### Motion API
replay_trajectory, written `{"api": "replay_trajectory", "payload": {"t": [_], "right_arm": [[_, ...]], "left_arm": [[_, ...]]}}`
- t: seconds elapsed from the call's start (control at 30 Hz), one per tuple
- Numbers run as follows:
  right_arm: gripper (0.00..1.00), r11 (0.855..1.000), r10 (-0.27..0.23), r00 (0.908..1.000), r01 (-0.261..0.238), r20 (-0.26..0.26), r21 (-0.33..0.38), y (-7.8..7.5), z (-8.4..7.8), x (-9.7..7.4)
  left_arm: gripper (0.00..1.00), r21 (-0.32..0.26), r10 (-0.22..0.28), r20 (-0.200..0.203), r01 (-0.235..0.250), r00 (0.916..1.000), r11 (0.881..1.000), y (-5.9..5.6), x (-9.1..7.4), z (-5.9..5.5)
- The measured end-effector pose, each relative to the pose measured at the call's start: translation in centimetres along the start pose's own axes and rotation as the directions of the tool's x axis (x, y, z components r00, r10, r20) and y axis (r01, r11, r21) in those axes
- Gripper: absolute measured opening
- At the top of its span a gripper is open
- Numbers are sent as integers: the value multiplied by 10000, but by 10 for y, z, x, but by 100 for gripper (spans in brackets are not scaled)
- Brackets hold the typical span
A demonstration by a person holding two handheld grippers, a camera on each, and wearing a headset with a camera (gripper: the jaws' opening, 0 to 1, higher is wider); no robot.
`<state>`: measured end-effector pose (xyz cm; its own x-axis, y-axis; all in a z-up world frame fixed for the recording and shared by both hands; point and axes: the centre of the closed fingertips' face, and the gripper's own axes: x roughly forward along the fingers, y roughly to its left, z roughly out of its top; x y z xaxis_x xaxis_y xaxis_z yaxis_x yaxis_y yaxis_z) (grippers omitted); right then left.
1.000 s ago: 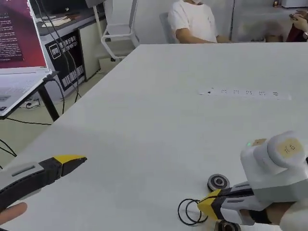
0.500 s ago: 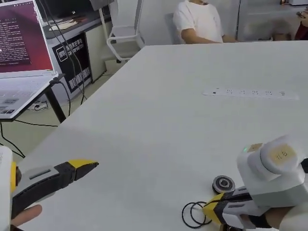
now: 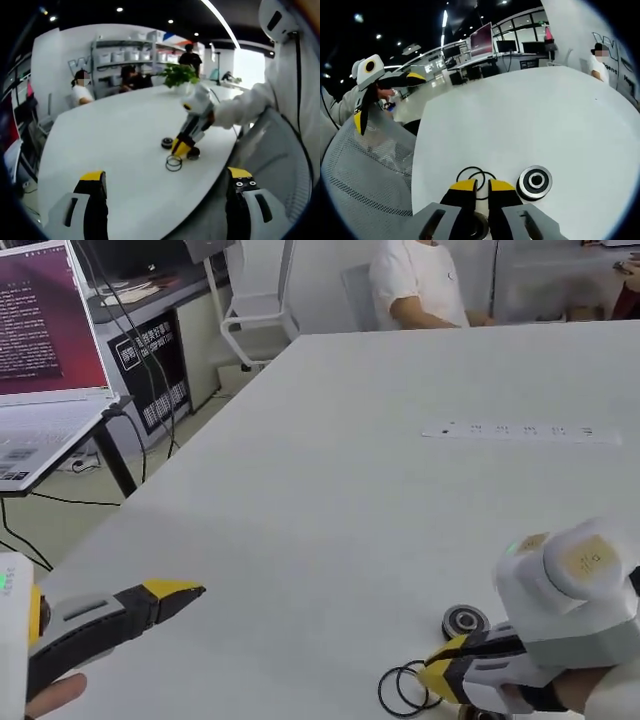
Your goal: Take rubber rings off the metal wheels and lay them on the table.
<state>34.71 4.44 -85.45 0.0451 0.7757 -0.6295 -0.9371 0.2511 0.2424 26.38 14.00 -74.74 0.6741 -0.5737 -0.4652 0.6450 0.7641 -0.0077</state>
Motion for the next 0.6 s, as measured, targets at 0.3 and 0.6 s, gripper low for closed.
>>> {"api": "replay_trajectory", "payload": {"t": [0.3, 0.6], "right_arm": [[6, 9992, -318, 9977, 304, 600, 242, -7, 8, -27], [8, 9955, -243, 9763, 40, 2153, 943, -3, 37, -64]], "left_arm": [[100, -11, 13, 127, -13, 9999, 10000, 6, 1, 5], [100, -38, -108, 196, 109, 9997, 9999, 11, 4, 5]]}}
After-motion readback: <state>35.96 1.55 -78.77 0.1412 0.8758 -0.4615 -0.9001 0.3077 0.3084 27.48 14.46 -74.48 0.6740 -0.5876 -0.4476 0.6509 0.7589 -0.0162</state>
